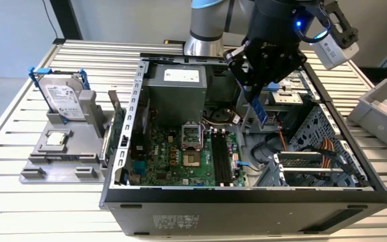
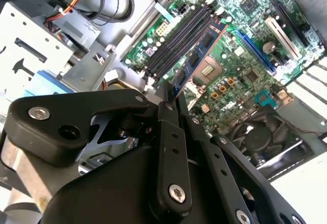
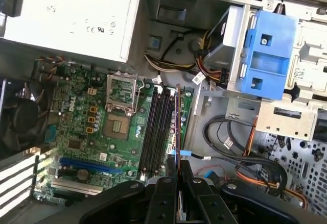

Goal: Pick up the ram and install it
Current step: 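Insert the ram into the slot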

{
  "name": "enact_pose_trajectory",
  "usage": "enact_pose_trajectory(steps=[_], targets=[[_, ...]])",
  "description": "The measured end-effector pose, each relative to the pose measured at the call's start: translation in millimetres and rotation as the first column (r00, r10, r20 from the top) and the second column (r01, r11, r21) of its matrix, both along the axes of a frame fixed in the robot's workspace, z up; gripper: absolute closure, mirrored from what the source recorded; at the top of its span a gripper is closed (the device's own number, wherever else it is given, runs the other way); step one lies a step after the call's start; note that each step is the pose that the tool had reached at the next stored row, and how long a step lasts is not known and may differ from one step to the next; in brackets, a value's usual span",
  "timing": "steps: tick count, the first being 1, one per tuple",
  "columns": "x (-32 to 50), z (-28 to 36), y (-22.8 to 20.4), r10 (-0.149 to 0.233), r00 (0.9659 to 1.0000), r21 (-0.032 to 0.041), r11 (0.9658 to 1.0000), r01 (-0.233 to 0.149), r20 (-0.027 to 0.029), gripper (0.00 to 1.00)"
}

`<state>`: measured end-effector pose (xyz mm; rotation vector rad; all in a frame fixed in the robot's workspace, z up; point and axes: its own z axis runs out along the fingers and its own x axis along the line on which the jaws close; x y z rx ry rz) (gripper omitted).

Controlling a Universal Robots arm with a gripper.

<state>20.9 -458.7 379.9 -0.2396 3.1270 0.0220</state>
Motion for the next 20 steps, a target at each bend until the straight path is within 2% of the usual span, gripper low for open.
enact_pose_trajectory(steps=[6, 20], targets=[[0.0, -0.7, 0.0, -0.042, 0.9991, -0.0009, 0.9991, 0.042, 0.0001, 1.0], [0.0, -6.8, 0.2, -0.055, 0.9985, -0.0032, 0.9985, 0.055, 0.0006, 1.0]])
